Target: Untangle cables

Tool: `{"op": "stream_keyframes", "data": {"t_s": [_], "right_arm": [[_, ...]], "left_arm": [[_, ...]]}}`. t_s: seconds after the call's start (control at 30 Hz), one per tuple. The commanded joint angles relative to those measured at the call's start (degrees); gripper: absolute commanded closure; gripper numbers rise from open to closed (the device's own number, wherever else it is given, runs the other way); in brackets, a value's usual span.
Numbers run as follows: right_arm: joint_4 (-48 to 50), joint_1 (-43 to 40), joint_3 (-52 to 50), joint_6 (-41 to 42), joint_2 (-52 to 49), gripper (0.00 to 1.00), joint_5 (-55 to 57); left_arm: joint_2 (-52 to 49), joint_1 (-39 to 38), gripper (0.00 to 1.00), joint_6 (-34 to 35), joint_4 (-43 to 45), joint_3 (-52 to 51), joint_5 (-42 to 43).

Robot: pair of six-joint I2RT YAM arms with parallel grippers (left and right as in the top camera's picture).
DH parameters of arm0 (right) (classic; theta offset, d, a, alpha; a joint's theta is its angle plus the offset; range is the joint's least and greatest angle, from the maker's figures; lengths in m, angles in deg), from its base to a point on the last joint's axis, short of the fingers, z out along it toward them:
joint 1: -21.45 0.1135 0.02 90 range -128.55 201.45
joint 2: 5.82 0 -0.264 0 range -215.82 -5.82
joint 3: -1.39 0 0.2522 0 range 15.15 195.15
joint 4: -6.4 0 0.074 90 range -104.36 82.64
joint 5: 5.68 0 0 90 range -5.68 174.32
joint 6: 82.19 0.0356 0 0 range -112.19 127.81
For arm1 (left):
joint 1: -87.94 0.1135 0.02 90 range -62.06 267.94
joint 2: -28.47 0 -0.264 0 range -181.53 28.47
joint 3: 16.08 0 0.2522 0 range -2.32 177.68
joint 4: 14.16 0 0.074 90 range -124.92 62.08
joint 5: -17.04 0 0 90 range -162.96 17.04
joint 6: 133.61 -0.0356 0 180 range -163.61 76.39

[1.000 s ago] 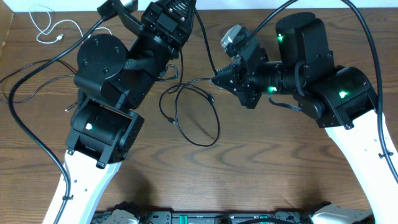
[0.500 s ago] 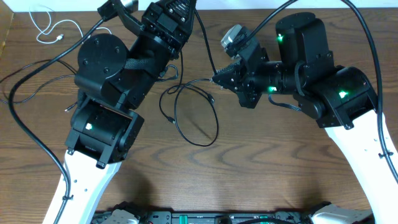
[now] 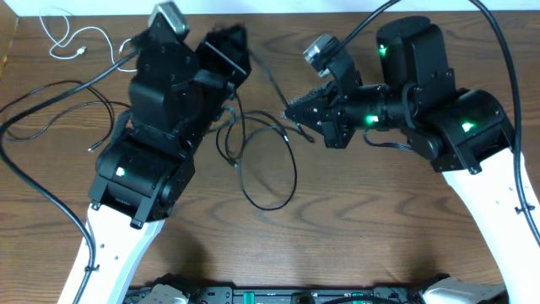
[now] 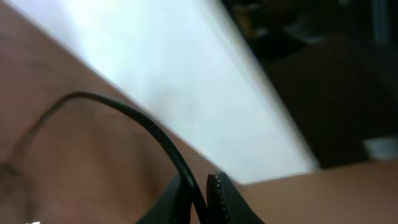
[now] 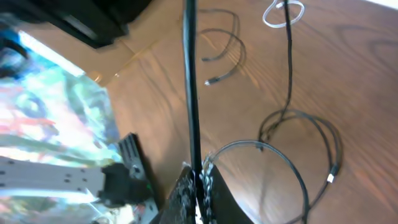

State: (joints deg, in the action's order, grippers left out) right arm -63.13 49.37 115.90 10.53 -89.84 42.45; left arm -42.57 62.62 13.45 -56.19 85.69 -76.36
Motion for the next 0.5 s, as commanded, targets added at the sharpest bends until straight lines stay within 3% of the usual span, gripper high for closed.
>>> {"op": "stream_keyframes", "data": {"t_s": [0.0, 0.13, 0.23, 0.37, 0.47], "right_arm": [[0.09, -1.27, 0.28, 1.97, 0.68, 0.99, -7.65], [0.22, -2.43, 0.28, 3.61, 0.68, 0.99, -10.97], [0.22, -3.26, 0.28, 6.16, 0.68, 0.99, -11.93], [0.35, -4.74, 0.28, 10.56, 0.68, 0.99, -14.64], [1.05, -5.81, 0.28, 12.83, 0.68, 0.99, -16.85]], "left_arm": [[-0.42, -0.11, 0.83, -2.91, -3.56, 0.83, -6.32], [-1.20, -0.11, 0.83, -3.06, -8.28, 0.83, -6.29], [-1.62, -0.11, 0.61, -3.30, -11.50, 0.83, -5.44], [-1.81, -0.11, 0.45, -12.57, -12.63, 0.83, 0.66], [-1.81, -0.11, 0.43, -13.57, -13.22, 0.83, 3.10]]}}
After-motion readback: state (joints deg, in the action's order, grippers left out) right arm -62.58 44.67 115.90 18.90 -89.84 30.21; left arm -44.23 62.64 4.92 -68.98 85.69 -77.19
